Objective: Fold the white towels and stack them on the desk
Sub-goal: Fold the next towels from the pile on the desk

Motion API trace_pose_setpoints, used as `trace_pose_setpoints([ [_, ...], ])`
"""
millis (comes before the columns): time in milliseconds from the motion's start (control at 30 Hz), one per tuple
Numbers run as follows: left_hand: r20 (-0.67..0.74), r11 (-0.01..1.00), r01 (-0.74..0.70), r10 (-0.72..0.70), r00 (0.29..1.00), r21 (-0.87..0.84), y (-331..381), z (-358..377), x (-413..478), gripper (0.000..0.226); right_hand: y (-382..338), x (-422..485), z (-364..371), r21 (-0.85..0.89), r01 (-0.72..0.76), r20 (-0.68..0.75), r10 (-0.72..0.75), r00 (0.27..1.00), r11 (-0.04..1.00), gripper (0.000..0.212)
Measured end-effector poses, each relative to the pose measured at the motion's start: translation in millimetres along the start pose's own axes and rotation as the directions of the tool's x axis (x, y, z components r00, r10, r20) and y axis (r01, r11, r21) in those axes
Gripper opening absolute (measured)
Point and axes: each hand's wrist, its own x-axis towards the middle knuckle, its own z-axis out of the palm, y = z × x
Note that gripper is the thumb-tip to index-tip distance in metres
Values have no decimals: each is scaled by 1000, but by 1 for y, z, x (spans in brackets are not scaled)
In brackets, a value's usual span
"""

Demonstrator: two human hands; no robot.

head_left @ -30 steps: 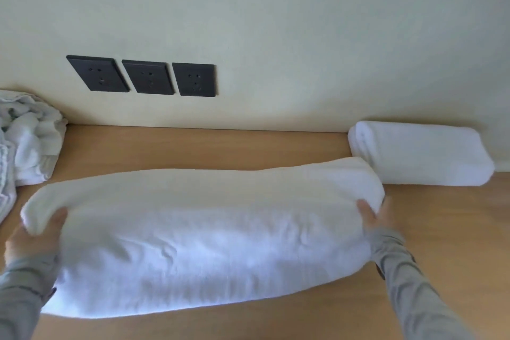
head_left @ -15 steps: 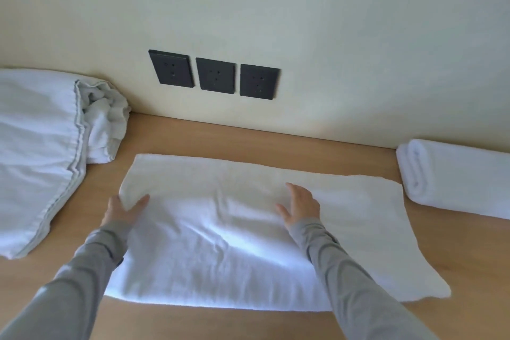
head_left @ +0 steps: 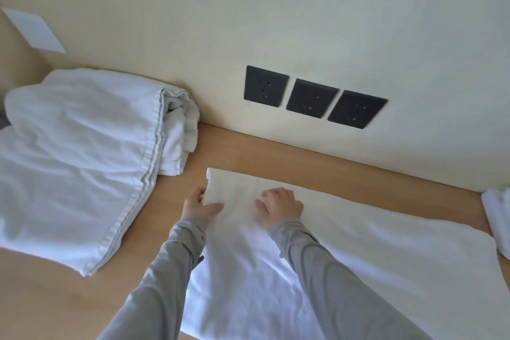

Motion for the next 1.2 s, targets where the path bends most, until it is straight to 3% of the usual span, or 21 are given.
trace_pose_setpoints([
  [100, 52, 984, -180, 179, 982, 14, 5, 6, -16, 22, -24, 16, -14, 299, 36, -54, -21, 998, 954, 42],
  [200, 97, 962, -272, 270, 958, 11, 5, 7, -26, 17, -44, 26, -36, 352, 203, -63, -193, 979, 914, 53],
  [333, 140, 938, -344, 335, 932, 46, 3, -1, -30, 20, -55, 27, -63, 527, 209, 114, -312, 943, 824, 53],
  [433, 151, 953, -303, 301, 942, -6, 5, -3, -33, 30, -49, 21, -80, 466, 243, 107, -327, 939, 851, 23],
  [500, 104, 973, -195, 208, 972, -126, 9, -3, -30, 34, -43, 12, -88, 469, 288, 45, -348, 937, 835, 9],
  [567, 113, 974, -15, 41, 993, -225, 12, -5, -21, 30, -34, -1, -92, 503, 326, -1, -377, 926, 800, 7],
  [633, 181, 988, 70, -44, 982, -140, 16, -9, -9, 32, -23, -15, -93, 551, 357, -27, -411, 911, 754, 13],
  [700, 234, 998, 30, -42, 971, 53, 18, -10, 0, 27, -15, -28, -94, 601, 352, -46, -409, 911, 718, 19],
  [767, 176, 986, -1, -29, 984, 169, 22, -9, 5, 9, -10, -36, -98, 668, 303, -47, -367, 929, 680, 24],
  [867, 107, 993, -31, 19, 994, 113, 34, -8, 2, 3, -9, -46, -116, 712, 267, 29, -407, 913, 650, 23],
  [967, 173, 992, -124, 127, 977, -28, 59, -6, -15, 5, -18, -50, -136, 707, 237, 164, -479, 862, 667, 19],
  [1067, 275, 965, -201, 242, 930, -170, 82, 0, -48, 18, -33, -44, -137, 628, 266, -21, -325, 946, 731, 13],
  [1200, 308, 923, -254, 341, 888, -289, 89, 2, -79, 18, -44, -47, -135, 702, 322, -191, -268, 944, 635, 26],
])
